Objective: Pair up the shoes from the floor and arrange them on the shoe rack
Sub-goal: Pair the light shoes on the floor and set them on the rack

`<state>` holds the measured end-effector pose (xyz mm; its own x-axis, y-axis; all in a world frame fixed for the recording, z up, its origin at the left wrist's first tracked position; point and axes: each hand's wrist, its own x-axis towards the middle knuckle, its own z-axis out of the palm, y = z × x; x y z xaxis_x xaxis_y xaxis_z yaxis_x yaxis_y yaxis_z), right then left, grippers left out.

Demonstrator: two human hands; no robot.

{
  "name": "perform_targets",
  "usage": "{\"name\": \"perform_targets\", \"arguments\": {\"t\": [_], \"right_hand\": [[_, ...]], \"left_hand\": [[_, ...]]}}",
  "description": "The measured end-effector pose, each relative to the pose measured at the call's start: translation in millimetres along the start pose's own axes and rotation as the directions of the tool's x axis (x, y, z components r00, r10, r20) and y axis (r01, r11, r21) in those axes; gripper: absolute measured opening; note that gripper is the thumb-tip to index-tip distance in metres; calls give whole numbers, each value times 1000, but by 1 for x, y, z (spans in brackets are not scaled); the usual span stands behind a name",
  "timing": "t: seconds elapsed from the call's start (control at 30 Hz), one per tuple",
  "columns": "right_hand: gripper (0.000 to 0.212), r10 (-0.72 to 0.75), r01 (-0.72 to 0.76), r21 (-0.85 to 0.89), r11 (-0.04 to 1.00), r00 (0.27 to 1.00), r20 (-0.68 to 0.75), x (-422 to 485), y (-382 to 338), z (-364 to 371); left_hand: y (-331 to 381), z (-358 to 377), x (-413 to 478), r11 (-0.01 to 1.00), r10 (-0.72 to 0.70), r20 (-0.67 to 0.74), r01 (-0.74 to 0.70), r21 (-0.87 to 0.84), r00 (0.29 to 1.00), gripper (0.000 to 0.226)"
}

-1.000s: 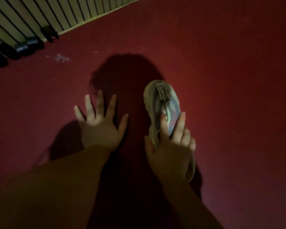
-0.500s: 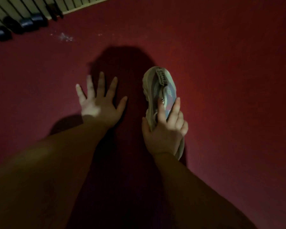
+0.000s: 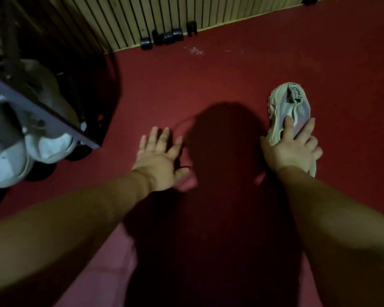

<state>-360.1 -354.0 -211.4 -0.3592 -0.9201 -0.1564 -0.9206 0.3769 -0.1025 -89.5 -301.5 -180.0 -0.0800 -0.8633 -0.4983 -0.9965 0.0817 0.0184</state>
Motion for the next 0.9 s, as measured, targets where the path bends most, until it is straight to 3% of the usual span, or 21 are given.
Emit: {"name": "perform_targets", "arguments": {"t": [0.1,0.27,0.43,0.57,0.7,0.9], "right_hand": [[74,5,-6,14,1000,998,66,-18,0,-10],[73,98,-125,403,906,991,87,-107,-40,-10],[71,-40,-22,562,827,994,98,-201,-91,-12],[69,-168,78,561,824,979,111,-264,-130,-17],[66,-205,131,469,874,972,110,-322,-163,-28],[68,-288,203,372,906,938,190,-418,-210,-36]], "left_hand": [[-22,14,-28,996,-83,11,83,-24,997,80],[-63,12,-90,997,-79,-36,78,-14,996,78],[-139,22,-161,987,-153,-51,154,33,987,77],[-200,40,-213,976,-206,-12,206,72,978,76],[-245,60,-258,976,-213,3,213,39,977,77],[-314,107,-327,970,-226,14,227,-84,974,76]]}}
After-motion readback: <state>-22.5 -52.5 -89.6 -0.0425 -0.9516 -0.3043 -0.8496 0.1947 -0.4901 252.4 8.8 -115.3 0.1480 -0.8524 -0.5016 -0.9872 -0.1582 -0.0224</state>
